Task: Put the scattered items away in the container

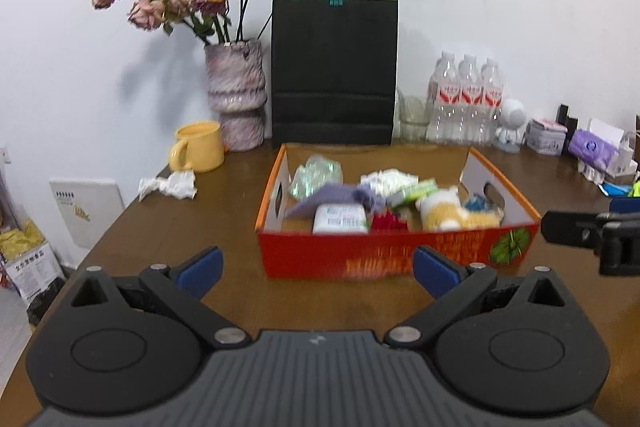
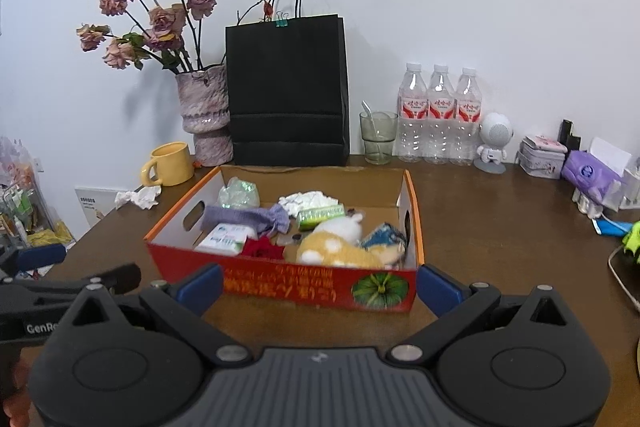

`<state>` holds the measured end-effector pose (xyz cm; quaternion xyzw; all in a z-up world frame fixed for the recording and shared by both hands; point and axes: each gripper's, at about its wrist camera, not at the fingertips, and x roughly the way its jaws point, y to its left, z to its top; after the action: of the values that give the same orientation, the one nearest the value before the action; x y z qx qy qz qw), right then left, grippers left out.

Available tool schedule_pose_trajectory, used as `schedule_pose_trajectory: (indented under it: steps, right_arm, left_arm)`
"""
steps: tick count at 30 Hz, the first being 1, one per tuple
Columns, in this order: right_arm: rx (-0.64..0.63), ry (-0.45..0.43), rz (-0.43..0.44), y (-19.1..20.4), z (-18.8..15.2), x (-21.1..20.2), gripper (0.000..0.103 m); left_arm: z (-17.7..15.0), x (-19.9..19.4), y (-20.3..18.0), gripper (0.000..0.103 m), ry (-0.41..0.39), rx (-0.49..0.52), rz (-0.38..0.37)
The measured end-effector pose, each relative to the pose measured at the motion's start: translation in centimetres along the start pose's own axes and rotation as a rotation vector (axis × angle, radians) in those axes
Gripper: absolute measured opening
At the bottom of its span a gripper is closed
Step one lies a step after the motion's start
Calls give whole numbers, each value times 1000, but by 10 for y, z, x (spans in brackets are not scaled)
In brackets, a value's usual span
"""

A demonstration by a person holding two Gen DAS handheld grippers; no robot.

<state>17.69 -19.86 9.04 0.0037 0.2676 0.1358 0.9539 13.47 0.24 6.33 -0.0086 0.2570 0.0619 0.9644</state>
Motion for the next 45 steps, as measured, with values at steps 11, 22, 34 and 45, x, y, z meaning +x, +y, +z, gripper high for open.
schedule_pose_trajectory:
  steps: [11,22,34,45]
  right_arm:
    - [2,16,-2,4,-15,-20,103]
    - [6,32,2,3,-20,-15,103]
    - [8,43,-4,2,-22,-12,103]
    - [2,46,-7,2,-23,-12,103]
  left_arm:
    - [-11,-20,-3,103,17,-8,-25]
    - [-14,-17,-4,103,28,-15,-39]
    - [-14,-17,-5,103,26,-12,-55]
    - [-15,-16,-6,103,25,-5,-60]
